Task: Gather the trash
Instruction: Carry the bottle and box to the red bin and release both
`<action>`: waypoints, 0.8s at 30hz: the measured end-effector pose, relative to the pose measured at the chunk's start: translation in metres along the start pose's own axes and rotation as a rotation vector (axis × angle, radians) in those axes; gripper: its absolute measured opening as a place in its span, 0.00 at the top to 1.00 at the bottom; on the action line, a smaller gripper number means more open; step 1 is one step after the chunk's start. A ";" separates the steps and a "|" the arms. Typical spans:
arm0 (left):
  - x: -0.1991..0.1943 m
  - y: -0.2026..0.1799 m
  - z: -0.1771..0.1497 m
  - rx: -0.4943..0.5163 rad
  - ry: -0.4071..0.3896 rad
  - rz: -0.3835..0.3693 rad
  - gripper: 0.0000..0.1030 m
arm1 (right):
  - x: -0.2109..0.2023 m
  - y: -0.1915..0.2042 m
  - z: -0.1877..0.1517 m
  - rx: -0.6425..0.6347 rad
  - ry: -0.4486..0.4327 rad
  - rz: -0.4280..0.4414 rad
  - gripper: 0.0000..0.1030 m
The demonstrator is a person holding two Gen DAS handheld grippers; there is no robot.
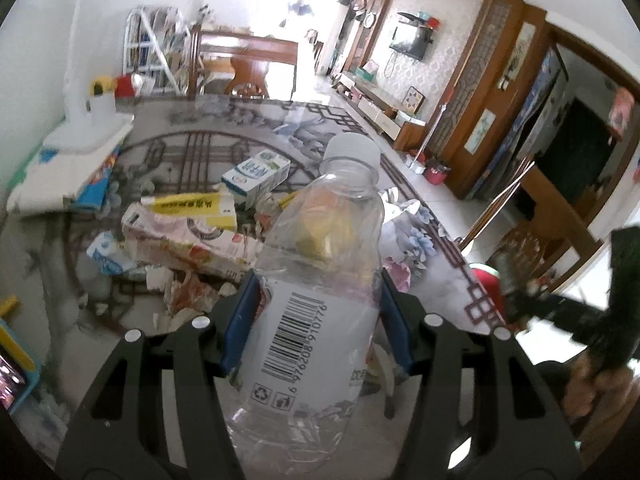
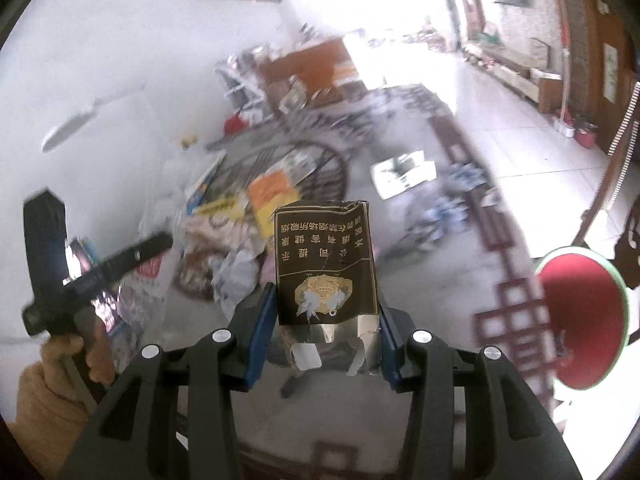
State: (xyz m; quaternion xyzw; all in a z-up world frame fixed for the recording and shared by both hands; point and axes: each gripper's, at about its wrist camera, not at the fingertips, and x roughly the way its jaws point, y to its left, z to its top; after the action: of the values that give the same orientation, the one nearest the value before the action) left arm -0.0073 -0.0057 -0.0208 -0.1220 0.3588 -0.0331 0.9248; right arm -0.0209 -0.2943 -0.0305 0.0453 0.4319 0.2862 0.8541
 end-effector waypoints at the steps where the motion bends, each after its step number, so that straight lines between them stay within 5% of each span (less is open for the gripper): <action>1: -0.001 -0.005 0.000 0.007 -0.009 0.000 0.46 | -0.009 -0.008 0.002 0.012 -0.017 -0.007 0.57; 9: 0.011 -0.049 -0.015 -0.049 -0.016 -0.083 0.46 | -0.054 -0.054 0.000 0.083 -0.107 -0.044 0.57; 24: 0.076 -0.194 -0.004 0.154 0.085 -0.302 0.46 | -0.089 -0.156 -0.037 0.298 -0.153 -0.162 0.57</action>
State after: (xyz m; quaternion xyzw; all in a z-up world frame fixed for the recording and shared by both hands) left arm 0.0514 -0.2058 -0.0251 -0.1016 0.3715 -0.2040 0.9000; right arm -0.0202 -0.4780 -0.0408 0.1578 0.4056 0.1454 0.8885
